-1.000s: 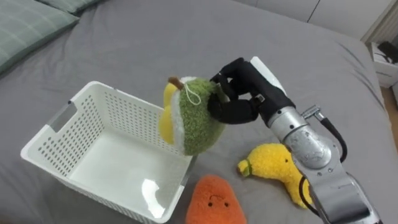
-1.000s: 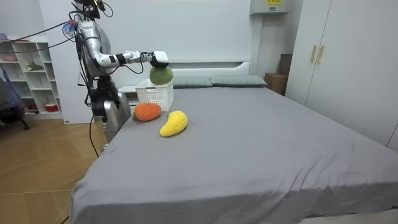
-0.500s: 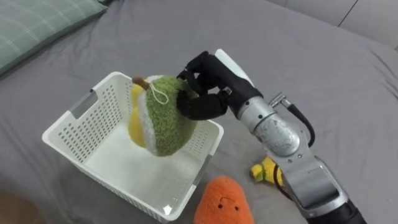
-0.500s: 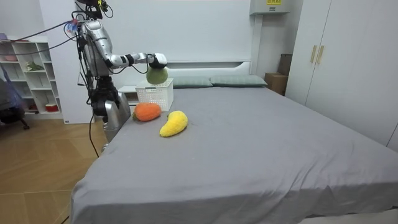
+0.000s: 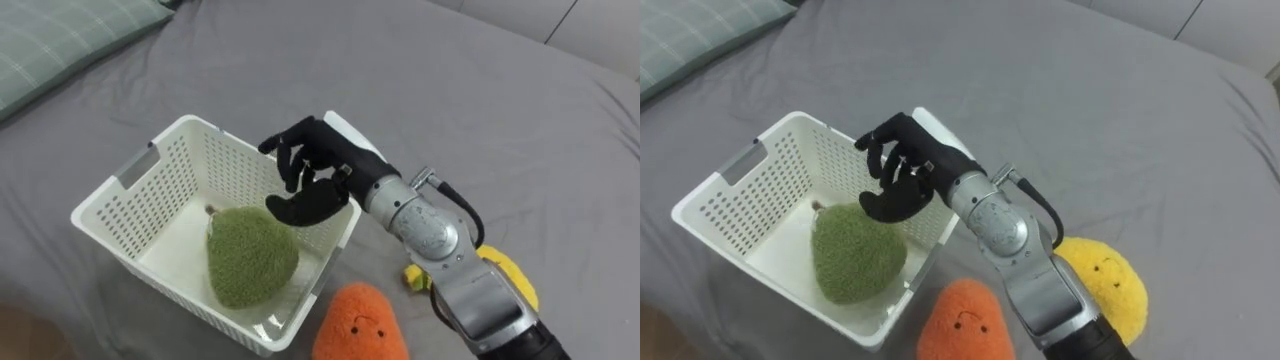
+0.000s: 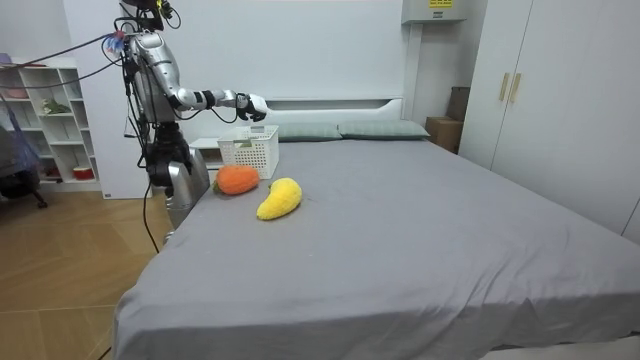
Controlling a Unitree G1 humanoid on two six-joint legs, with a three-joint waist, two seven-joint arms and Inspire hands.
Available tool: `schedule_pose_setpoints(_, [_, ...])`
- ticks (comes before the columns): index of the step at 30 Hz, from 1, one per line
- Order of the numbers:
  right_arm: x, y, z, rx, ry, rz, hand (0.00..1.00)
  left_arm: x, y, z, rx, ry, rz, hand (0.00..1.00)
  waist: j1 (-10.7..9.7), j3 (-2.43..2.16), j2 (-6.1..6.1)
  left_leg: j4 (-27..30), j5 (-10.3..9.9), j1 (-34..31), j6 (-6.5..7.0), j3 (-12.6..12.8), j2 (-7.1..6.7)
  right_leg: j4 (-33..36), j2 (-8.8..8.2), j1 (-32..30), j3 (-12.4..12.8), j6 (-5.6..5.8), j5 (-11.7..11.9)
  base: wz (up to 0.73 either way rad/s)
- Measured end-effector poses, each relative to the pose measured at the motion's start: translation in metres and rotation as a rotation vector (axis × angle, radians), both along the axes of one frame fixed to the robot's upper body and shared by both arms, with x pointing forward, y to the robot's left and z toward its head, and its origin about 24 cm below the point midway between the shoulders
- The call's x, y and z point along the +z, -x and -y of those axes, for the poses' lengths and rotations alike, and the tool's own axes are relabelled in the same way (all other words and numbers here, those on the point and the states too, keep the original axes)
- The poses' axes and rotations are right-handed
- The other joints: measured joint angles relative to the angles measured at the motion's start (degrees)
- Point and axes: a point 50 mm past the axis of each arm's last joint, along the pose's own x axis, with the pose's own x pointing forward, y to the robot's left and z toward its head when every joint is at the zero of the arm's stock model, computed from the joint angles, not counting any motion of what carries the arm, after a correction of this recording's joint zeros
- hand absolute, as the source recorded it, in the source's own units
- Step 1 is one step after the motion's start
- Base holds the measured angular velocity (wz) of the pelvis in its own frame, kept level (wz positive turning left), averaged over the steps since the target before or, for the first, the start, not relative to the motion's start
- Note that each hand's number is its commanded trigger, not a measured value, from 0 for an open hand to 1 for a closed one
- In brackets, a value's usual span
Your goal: Collect toys from the bed
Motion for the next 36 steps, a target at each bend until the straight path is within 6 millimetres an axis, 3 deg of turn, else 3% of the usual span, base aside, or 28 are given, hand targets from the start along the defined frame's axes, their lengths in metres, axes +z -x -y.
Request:
schedule_pose_setpoints(19, [-0.004, -0.002, 0.003, -0.029, 0.008, -0.004, 0.0, -0.001, 0.002, 0.0, 0.005, 0.0, -0.008, 0.0, -0.4, 0.16, 0.36, 0.7, 0.0, 0.1, 0.0, -0.1, 0.0, 0.0, 0.05, 0.1, 0.5, 0.0, 0.0, 0.0])
schedule_pose_setpoints(24, [-0.006, -0.003, 0.007, -0.074, -0.003, 0.0, 0.0, -0.001, 0.002, 0.001, 0.006, -0.002, -0.01, 0.0, -0.6, 0.38, 0.82, 0.6, 0.0, -0.2, 0.0, -0.1, -0.01, 0.1, 0.01, 0.1, 0.6, 0.0, 0.0, 0.0])
schedule_pose_setpoints(28, [-0.014, 0.0, 0.024, -0.15, -0.02, -0.009, 0.0, -0.001, 0.008, 0.0, 0.02, -0.023, -0.016, 0.0, -1.0, 0.25, 0.99, 0.6, 0.0, 0.2, 0.0, 0.0, -0.02, 0.1, 0.02, 0.3, 0.6, 0.0, 0.0, 0.0])
schedule_pose_setpoints(33, [-0.02, 0.002, 0.046, -0.277, -0.034, -0.004, 0.0, -0.002, 0.015, 0.001, 0.03, -0.034, -0.029, 0.0, -3.6, -0.03, 1.5, 1.0, 0.0, 0.2, 0.01, 0.2, 0.04, 0.2, -0.06, 0.3, 0.6, 0.0, 0.0, -0.01])
schedule_pose_setpoints(36, [-0.018, 0.0, 0.063, -0.364, -0.04, 0.022, 0.0, -0.002, 0.016, -0.001, 0.039, -0.042, -0.022, 0.0, -5.0, -0.44, 1.92, 0.9, 0.0, 0.3, 0.01, 0.5, 0.1, 0.2, -0.03, 0.2, 0.9, 0.0, 0.0, -0.04])
